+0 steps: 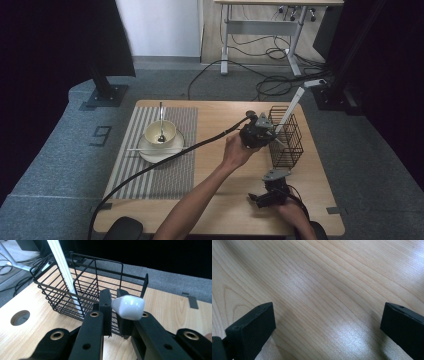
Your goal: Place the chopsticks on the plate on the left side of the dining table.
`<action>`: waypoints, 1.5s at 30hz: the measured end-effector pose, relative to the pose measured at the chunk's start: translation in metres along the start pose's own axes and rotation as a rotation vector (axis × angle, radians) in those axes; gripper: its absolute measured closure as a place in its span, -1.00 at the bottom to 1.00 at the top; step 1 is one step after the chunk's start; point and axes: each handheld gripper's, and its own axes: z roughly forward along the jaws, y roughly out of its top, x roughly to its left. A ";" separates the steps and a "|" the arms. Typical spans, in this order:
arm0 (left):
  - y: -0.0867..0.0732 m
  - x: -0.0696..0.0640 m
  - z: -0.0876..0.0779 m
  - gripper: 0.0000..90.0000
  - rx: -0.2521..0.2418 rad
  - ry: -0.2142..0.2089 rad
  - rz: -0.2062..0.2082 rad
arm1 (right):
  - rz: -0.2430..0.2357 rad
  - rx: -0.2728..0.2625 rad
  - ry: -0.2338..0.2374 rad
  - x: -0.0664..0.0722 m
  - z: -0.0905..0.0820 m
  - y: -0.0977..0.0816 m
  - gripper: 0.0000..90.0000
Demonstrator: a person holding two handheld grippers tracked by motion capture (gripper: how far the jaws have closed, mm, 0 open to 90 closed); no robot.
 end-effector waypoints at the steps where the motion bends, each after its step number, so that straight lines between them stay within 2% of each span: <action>1: 0.000 0.001 -0.001 0.84 -0.004 -0.005 -0.005 | 0.000 0.000 0.000 0.000 0.000 0.000 -1.00; 19: 0.013 0.002 -0.046 0.85 -0.015 -0.042 0.019 | 0.000 0.001 0.001 0.000 0.000 0.000 -1.00; 23: 0.012 0.008 -0.057 0.85 -0.041 -0.079 -0.026 | -0.001 0.001 0.000 0.000 0.000 0.000 -1.00; 28: 0.010 0.016 -0.071 0.85 -0.052 -0.085 -0.048 | -0.002 0.001 0.000 0.000 0.000 0.000 -1.00; 40: 0.008 0.026 -0.112 0.85 -0.086 -0.059 -0.060 | -0.001 0.001 0.000 0.000 0.000 0.000 -1.00; 45: 0.004 0.030 -0.127 0.85 -0.077 -0.045 -0.058 | -0.004 0.002 0.002 0.000 0.000 0.000 -1.00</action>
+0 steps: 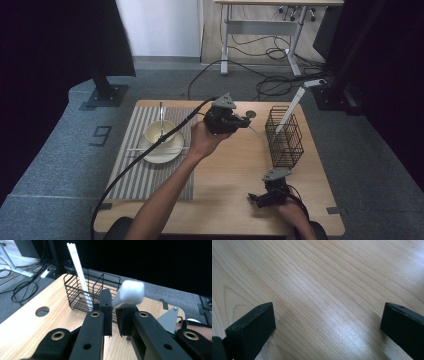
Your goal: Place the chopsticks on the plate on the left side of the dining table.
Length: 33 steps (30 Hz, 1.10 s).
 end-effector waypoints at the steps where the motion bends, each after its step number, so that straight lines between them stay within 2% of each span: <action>1: -0.001 0.000 -0.002 0.85 0.000 0.000 -0.002 | -0.001 0.000 0.000 0.000 0.000 0.000 -1.00; 9: -0.017 -0.001 -0.018 0.85 0.020 0.006 -0.003 | -0.001 0.000 0.002 0.000 0.000 0.000 -1.00; 19: -0.043 -0.003 -0.036 0.86 0.015 -0.006 -0.028 | -0.011 -0.001 0.010 -0.001 0.001 0.001 -1.00; 33: -0.085 -0.007 -0.046 0.86 0.008 -0.034 -0.076 | -0.021 -0.011 0.039 -0.003 0.001 0.005 -0.95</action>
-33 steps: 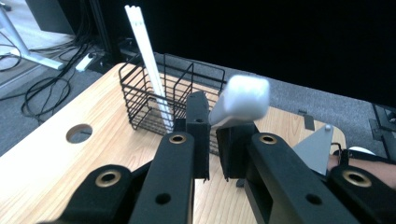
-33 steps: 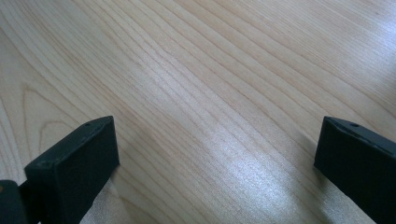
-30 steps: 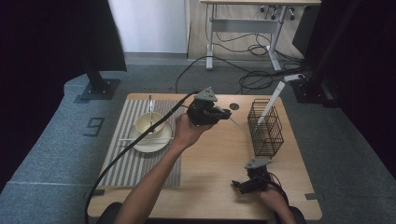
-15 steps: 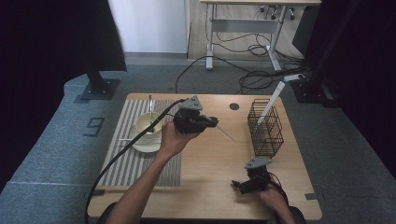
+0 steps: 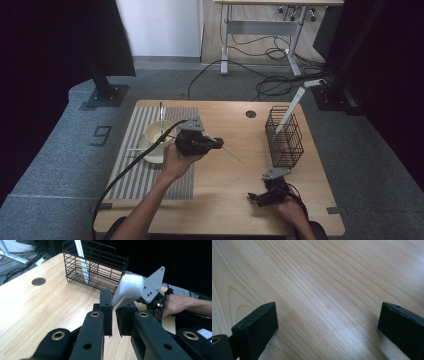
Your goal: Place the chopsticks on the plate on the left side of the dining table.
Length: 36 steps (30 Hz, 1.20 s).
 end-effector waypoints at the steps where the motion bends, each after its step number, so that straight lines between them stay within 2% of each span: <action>1: -0.002 0.000 -0.001 0.86 -0.003 -0.007 -0.003 | 0.000 -0.006 0.004 0.000 0.000 0.001 -0.95; 10: -0.020 -0.004 -0.003 0.86 0.002 -0.042 -0.016 | -0.046 -0.058 0.062 0.008 0.001 0.022 -0.93; 15: -0.029 -0.006 0.000 0.86 0.011 -0.065 -0.024 | -0.034 -0.078 0.067 0.010 0.003 0.035 -0.93; 21: -0.035 -0.008 0.008 0.86 0.026 -0.087 -0.029 | -0.052 -0.119 0.099 0.014 0.006 0.049 -0.67; 28: -0.041 -0.011 0.014 0.86 0.029 -0.111 -0.025 | -0.108 -0.160 0.157 0.023 0.009 0.067 -0.16; 36: -0.042 -0.012 0.011 0.86 0.024 -0.115 -0.026 | -0.165 -0.172 0.181 0.028 0.010 0.075 0.33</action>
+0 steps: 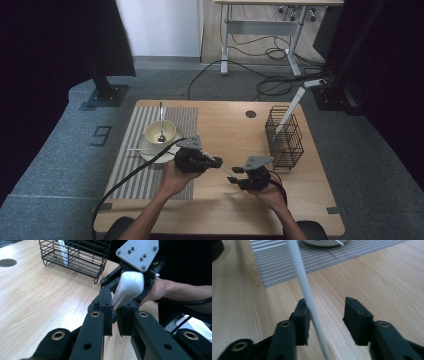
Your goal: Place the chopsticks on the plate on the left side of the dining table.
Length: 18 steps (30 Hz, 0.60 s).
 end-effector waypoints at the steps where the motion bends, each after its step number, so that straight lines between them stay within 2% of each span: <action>1: 0.000 0.000 0.000 0.86 0.001 0.000 0.002 | -0.008 -0.002 0.004 0.001 0.000 0.000 0.38; 7: -0.002 0.000 -0.001 0.86 0.007 0.005 0.008 | -0.062 0.002 0.009 0.007 0.000 0.001 0.76; 11: -0.003 0.004 -0.002 0.85 -0.012 -0.004 0.000 | -0.080 -0.007 0.013 0.009 -0.001 0.000 0.83; 12: -0.004 0.005 -0.002 0.82 -0.023 0.015 0.005 | -0.081 -0.009 0.023 0.009 -0.002 0.000 0.85; 15: -0.007 0.008 -0.002 0.61 -0.033 0.088 0.026 | -0.092 -0.014 0.047 0.011 -0.003 0.001 0.89; 18: -0.009 0.012 -0.006 0.17 -0.080 0.140 0.019 | -0.093 0.003 0.047 0.012 -0.003 0.001 0.90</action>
